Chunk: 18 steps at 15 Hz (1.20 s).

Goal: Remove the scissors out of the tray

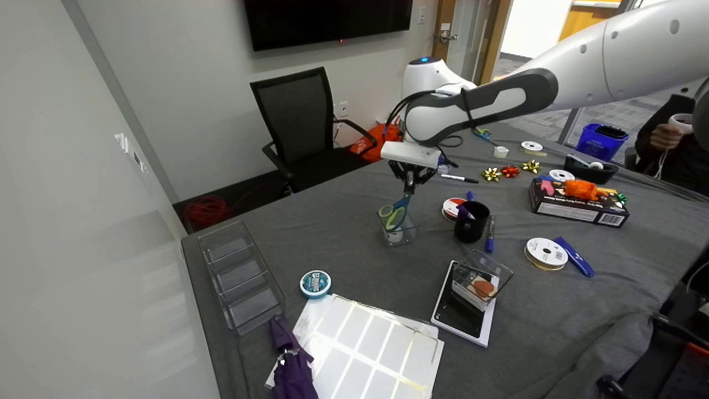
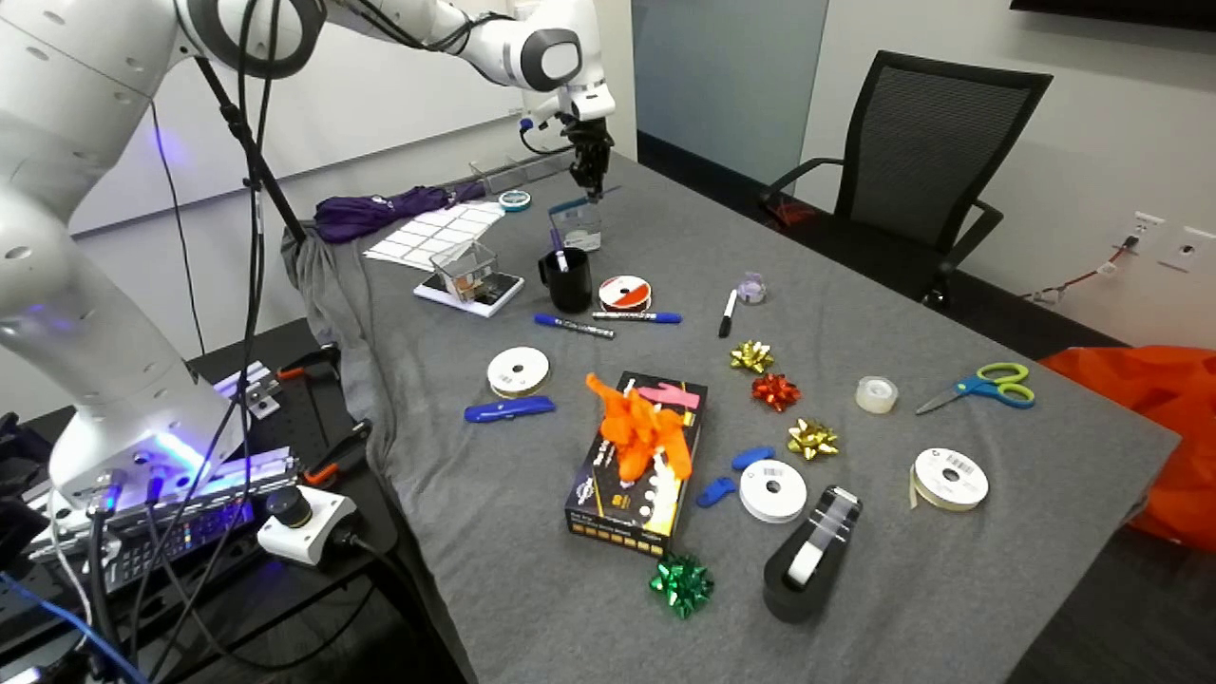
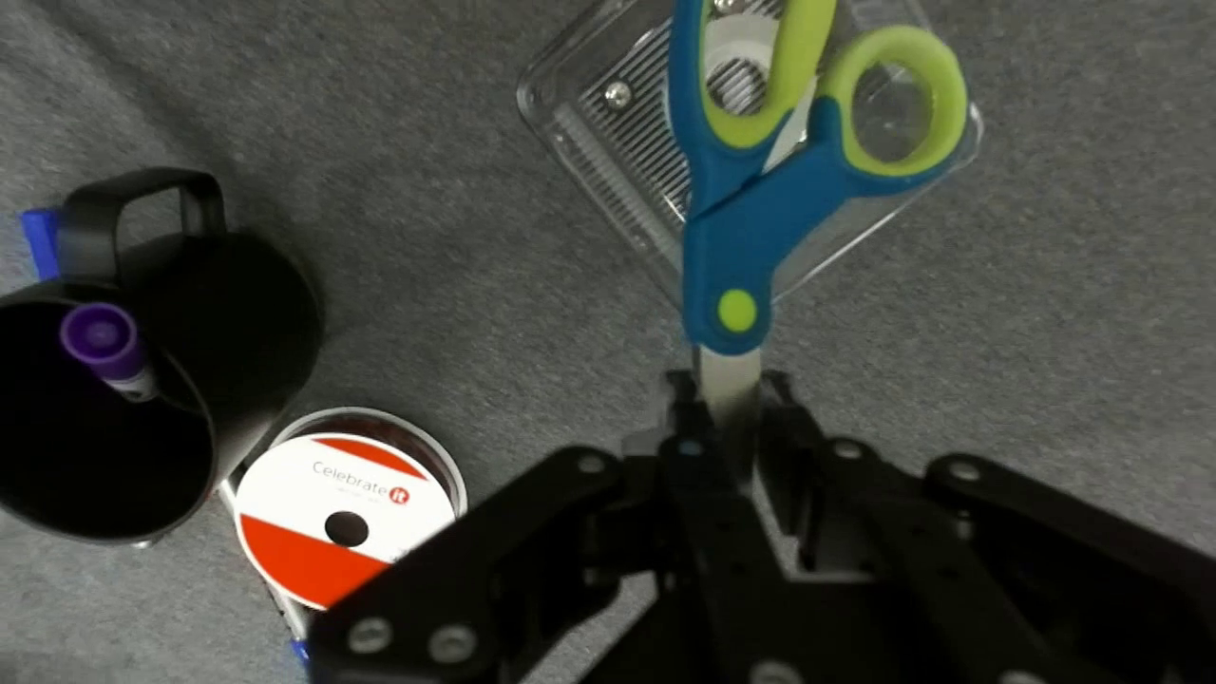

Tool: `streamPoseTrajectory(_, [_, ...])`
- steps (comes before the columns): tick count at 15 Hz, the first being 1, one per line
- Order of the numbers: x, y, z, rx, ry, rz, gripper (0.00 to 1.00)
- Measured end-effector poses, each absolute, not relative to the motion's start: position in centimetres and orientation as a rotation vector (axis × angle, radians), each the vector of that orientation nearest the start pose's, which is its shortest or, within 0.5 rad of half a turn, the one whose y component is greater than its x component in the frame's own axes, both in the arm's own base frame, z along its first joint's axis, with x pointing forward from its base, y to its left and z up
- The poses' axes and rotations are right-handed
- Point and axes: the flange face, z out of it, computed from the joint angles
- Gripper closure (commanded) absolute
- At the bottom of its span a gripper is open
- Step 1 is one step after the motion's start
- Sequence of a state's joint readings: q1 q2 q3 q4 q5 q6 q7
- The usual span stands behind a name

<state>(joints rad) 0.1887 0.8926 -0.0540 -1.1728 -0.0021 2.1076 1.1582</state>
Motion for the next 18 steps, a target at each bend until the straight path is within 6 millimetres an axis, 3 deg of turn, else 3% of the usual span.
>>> streamPoseTrajectory(4, [75.0, 12.4, 30.0, -2.777, 1.425, -0.029, 0.96])
streamPoseTrajectory(7, [73.8, 12.2, 32.0, -2.819, 1.331, 0.022, 0.96])
streamPoseTrajectory(10, [71.9, 11.2, 31.6, -2.886, 1.228, 0.077, 0.96])
streamPoseTrajectory(15, [67.8, 9.9, 27.8, -2.969, 1.084, 0.174, 0.96])
streamPoseTrajectory(16, [66.9, 9.8, 26.9, -2.974, 1.060, 0.178, 0.58])
streamPoseTrajectory(18, [65.4, 9.6, 25.3, -2.967, 1.032, 0.176, 0.52])
